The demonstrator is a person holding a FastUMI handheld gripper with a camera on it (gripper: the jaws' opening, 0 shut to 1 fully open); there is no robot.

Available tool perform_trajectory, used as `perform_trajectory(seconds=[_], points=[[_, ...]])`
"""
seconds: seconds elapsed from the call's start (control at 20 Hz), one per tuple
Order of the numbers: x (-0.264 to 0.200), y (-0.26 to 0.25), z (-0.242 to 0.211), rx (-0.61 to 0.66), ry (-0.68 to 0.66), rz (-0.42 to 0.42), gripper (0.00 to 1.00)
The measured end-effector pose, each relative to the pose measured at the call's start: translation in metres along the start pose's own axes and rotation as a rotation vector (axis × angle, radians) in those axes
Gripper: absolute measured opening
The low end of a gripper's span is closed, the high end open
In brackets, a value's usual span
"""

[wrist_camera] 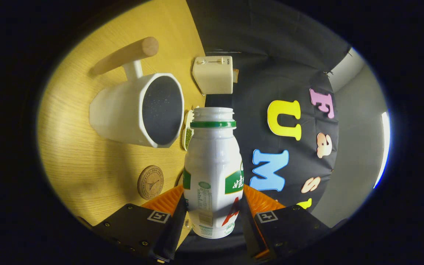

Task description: Take the bottle from table, then pour the juice into the cup, finally place the bottle on the coaster

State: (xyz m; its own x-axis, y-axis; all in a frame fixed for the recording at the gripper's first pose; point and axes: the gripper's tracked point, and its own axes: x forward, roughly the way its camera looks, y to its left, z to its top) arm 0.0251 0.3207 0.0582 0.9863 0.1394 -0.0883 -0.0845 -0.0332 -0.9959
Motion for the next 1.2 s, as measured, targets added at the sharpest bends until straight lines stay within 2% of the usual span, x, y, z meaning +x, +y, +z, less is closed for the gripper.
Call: perform_trajectory(seconds=[0.15, 0.45, 0.9, 1.2], points=[[0.001, 0.007, -0.002, 0.114, -0.004, 0.041, 0.7], [0.005, -0.002, -0.013, 0.309, -0.001, 0.035, 0.7], [0.017, -0.008, -0.024, 0.917, -0.045, 0.102, 0.7], [0.027, -0.01, -0.03, 1.23, -0.096, 0.142, 0.7]])
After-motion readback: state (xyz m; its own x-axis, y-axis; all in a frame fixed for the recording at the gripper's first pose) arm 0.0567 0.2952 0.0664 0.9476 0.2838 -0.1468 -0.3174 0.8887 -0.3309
